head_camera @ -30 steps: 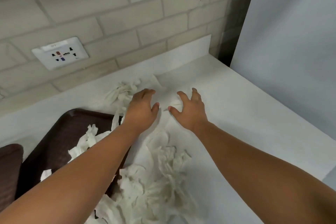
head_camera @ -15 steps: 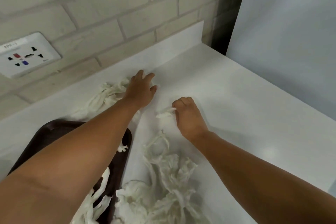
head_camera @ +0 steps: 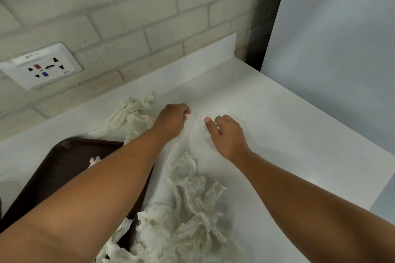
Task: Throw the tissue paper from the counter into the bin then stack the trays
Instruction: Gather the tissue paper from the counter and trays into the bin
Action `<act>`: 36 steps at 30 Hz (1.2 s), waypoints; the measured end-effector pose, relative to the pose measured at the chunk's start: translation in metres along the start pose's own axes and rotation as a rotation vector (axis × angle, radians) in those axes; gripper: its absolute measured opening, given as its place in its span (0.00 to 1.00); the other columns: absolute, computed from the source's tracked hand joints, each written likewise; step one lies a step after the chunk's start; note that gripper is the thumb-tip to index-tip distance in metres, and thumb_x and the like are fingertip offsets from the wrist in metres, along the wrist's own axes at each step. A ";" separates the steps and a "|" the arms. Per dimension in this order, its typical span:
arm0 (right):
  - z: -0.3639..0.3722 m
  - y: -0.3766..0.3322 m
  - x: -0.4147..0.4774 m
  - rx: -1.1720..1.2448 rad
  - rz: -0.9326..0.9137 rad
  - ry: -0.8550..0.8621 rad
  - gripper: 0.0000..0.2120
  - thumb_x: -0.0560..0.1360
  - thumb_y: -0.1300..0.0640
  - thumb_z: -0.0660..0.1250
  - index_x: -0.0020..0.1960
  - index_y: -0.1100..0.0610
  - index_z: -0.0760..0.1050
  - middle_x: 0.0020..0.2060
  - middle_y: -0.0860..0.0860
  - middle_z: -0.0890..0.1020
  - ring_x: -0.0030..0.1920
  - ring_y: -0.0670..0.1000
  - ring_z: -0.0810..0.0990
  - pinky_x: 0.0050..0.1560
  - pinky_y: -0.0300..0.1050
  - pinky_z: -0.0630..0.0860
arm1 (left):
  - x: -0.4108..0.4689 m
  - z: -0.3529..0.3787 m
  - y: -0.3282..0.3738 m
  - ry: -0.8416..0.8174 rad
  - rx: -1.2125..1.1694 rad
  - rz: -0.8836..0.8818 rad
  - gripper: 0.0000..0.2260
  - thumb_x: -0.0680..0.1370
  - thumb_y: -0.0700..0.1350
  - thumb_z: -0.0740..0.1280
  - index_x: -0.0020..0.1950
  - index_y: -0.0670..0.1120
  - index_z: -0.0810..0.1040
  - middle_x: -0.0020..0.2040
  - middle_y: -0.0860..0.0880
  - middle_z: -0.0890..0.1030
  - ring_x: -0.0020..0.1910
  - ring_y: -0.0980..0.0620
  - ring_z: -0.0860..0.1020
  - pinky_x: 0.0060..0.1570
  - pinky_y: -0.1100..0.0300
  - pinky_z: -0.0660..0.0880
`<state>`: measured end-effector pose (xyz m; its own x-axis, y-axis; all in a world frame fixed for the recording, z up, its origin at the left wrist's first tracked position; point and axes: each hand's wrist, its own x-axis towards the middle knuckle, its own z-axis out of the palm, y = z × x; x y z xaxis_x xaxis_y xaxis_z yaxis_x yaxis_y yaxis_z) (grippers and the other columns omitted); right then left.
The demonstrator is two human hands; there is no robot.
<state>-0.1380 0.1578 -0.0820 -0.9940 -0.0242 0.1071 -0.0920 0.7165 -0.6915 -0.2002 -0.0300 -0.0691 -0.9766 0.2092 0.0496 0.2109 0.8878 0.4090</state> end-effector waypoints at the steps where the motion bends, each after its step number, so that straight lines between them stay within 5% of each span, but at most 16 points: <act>1: -0.004 -0.001 -0.002 -0.005 0.002 0.005 0.22 0.81 0.45 0.57 0.32 0.54 0.61 0.32 0.49 0.68 0.35 0.51 0.69 0.38 0.43 0.64 | -0.007 -0.001 0.007 0.021 -0.040 -0.009 0.09 0.80 0.39 0.63 0.58 0.42 0.80 0.53 0.43 0.82 0.52 0.44 0.80 0.54 0.53 0.76; 5: -0.025 -0.002 -0.015 0.015 0.007 0.002 0.18 0.81 0.52 0.60 0.34 0.57 0.64 0.28 0.49 0.68 0.32 0.53 0.69 0.35 0.44 0.63 | -0.037 -0.007 0.041 0.137 -0.177 -0.050 0.11 0.83 0.42 0.57 0.56 0.41 0.79 0.53 0.44 0.82 0.51 0.46 0.79 0.55 0.56 0.74; 10: -0.060 0.001 -0.042 0.066 0.016 -0.011 0.09 0.81 0.51 0.60 0.45 0.55 0.68 0.28 0.51 0.73 0.28 0.52 0.72 0.31 0.44 0.69 | -0.069 -0.010 0.085 0.249 -0.285 -0.075 0.12 0.83 0.52 0.59 0.48 0.46 0.75 0.30 0.54 0.73 0.29 0.58 0.72 0.33 0.64 0.67; 13: -0.090 0.007 -0.063 0.077 0.001 0.009 0.03 0.81 0.57 0.59 0.48 0.52 0.70 0.33 0.54 0.79 0.29 0.55 0.76 0.33 0.48 0.74 | -0.090 -0.006 0.118 0.284 -0.365 -0.068 0.09 0.83 0.52 0.60 0.49 0.48 0.74 0.29 0.55 0.72 0.27 0.58 0.71 0.30 0.69 0.64; 19: -0.156 0.036 -0.108 0.112 0.041 -0.035 0.10 0.81 0.53 0.60 0.47 0.53 0.78 0.40 0.52 0.84 0.41 0.51 0.82 0.46 0.44 0.77 | -0.126 0.013 0.197 0.401 -0.458 -0.113 0.11 0.82 0.52 0.61 0.49 0.47 0.78 0.39 0.53 0.80 0.38 0.56 0.78 0.38 0.68 0.70; 22: -0.192 0.055 -0.135 -0.015 -0.003 -0.008 0.21 0.81 0.43 0.59 0.33 0.54 0.69 0.29 0.50 0.76 0.33 0.51 0.74 0.38 0.45 0.70 | -0.142 0.030 0.242 0.361 -0.507 -0.114 0.18 0.83 0.54 0.60 0.43 0.45 0.79 0.35 0.52 0.80 0.34 0.56 0.77 0.34 0.69 0.70; 26: -0.239 0.086 -0.173 -0.024 0.022 0.032 0.28 0.81 0.41 0.57 0.29 0.56 0.59 0.23 0.50 0.64 0.27 0.49 0.64 0.33 0.46 0.63 | -0.162 0.054 0.305 0.316 -0.472 -0.101 0.25 0.83 0.55 0.57 0.31 0.41 0.68 0.26 0.48 0.71 0.26 0.53 0.67 0.28 0.65 0.63; 36: -0.320 0.193 -0.257 -0.030 0.204 0.108 0.28 0.81 0.47 0.58 0.24 0.54 0.61 0.22 0.48 0.67 0.27 0.49 0.67 0.33 0.45 0.64 | -0.198 0.119 0.426 0.121 -0.480 0.009 0.28 0.80 0.60 0.60 0.28 0.44 0.62 0.23 0.50 0.63 0.25 0.53 0.62 0.29 0.57 0.62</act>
<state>0.1193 0.5250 -0.0142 -0.9795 0.1965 0.0439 0.1136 0.7193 -0.6853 0.0881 0.3551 -0.0133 -0.9787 0.1419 0.1486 0.2042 0.5909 0.7804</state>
